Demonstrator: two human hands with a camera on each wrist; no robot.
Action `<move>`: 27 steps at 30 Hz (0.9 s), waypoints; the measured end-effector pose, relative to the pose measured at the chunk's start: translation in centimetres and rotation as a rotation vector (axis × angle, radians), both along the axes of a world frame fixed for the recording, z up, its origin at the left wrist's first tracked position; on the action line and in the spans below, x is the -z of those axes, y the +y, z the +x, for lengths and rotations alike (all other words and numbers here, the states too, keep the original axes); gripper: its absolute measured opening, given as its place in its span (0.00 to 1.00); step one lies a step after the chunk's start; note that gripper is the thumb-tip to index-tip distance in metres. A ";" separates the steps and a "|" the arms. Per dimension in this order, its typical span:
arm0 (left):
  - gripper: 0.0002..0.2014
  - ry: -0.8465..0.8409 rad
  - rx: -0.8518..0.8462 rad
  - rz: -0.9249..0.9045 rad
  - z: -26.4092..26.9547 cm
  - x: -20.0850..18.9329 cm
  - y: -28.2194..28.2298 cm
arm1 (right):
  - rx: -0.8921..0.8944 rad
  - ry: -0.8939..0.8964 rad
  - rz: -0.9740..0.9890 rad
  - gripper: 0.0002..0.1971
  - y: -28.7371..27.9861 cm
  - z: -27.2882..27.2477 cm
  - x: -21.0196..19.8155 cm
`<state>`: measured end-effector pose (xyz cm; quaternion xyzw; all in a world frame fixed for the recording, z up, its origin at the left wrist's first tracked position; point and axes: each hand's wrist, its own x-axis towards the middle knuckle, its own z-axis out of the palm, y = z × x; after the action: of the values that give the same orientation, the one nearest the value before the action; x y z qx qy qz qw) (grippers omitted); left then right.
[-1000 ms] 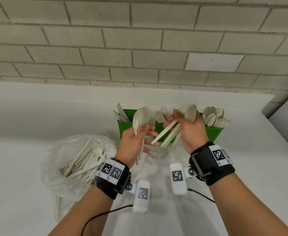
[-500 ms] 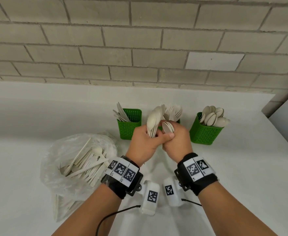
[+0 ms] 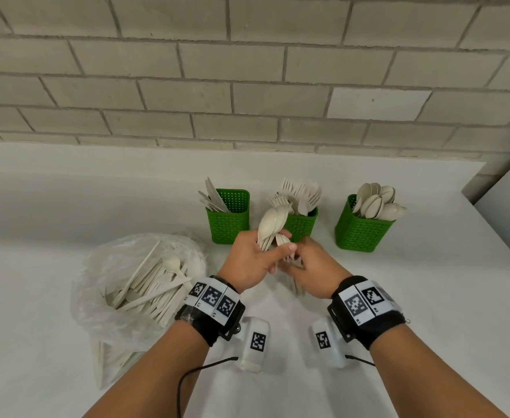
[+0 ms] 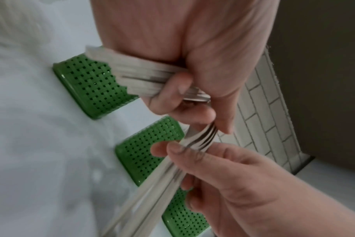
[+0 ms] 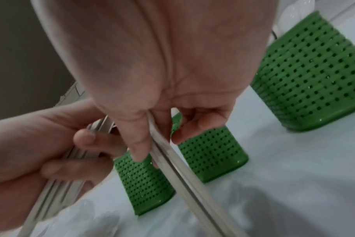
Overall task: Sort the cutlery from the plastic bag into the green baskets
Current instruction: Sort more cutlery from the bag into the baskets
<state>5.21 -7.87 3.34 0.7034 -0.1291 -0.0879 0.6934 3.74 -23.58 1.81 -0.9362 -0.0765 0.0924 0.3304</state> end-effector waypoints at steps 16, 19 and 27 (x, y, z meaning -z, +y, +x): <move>0.12 0.138 0.047 -0.029 -0.2 -1.1 -2.8 | 0.314 -0.213 0.282 0.06 -4.3 -1.1 -1.2; 0.14 0.193 0.048 -0.057 -0.3 -1.5 -3.2 | 0.475 -0.374 0.413 0.10 -6.7 -0.7 -4.0; 0.13 0.225 0.079 -0.101 -0.8 -2.3 -4.7 | 0.658 -0.624 0.260 0.12 -13.0 1.2 -9.1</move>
<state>4.41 -12.61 5.60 0.6477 -0.0823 -0.1868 0.7340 4.98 -36.57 10.94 -0.8446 0.1180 -0.3135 0.4177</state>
